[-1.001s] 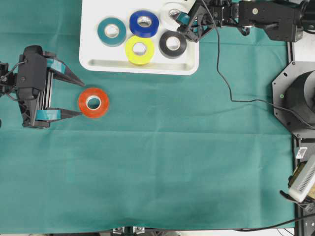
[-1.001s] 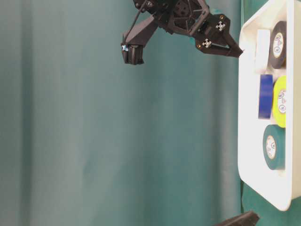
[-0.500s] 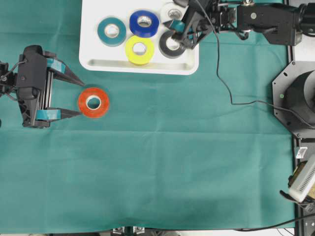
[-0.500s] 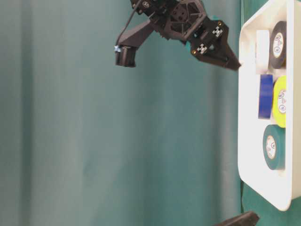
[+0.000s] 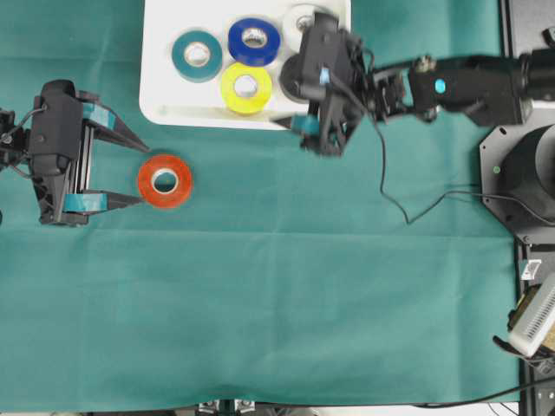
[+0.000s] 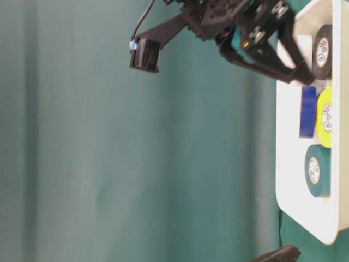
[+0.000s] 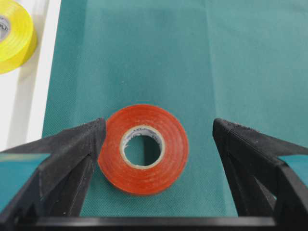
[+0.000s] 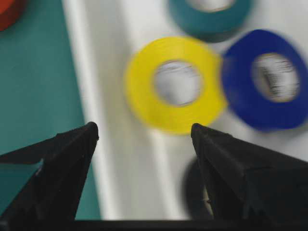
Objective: Put the tape alternately from left to right into the white case.
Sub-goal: 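Raise the right gripper out of the tray and move it right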
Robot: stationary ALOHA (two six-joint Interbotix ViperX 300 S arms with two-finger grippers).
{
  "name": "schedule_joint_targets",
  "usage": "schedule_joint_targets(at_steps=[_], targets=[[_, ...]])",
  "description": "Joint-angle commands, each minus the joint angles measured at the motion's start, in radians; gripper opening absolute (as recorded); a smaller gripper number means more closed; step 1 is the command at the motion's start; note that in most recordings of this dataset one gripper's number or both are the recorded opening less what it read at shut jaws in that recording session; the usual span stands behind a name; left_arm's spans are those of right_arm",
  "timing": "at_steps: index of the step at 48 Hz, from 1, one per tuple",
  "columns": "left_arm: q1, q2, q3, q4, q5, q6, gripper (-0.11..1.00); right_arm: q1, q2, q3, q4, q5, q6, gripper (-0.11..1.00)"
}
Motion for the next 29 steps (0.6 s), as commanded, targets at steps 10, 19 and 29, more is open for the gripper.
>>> schedule_joint_targets(at_steps=[10, 19, 29], targets=[[-0.005, -0.006, -0.014, 0.000, -0.008, 0.000, 0.70, 0.091, -0.060, 0.015, -0.002, -0.008, 0.000, 0.85], [-0.005, -0.006, -0.012, 0.000, -0.009, 0.000, 0.70, 0.120, -0.060, 0.009, -0.003, -0.008, 0.000, 0.85], [-0.005, -0.006, -0.014, 0.000, -0.008, 0.000, 0.70, 0.121, -0.060, 0.008, -0.002, -0.005, 0.000, 0.85]])
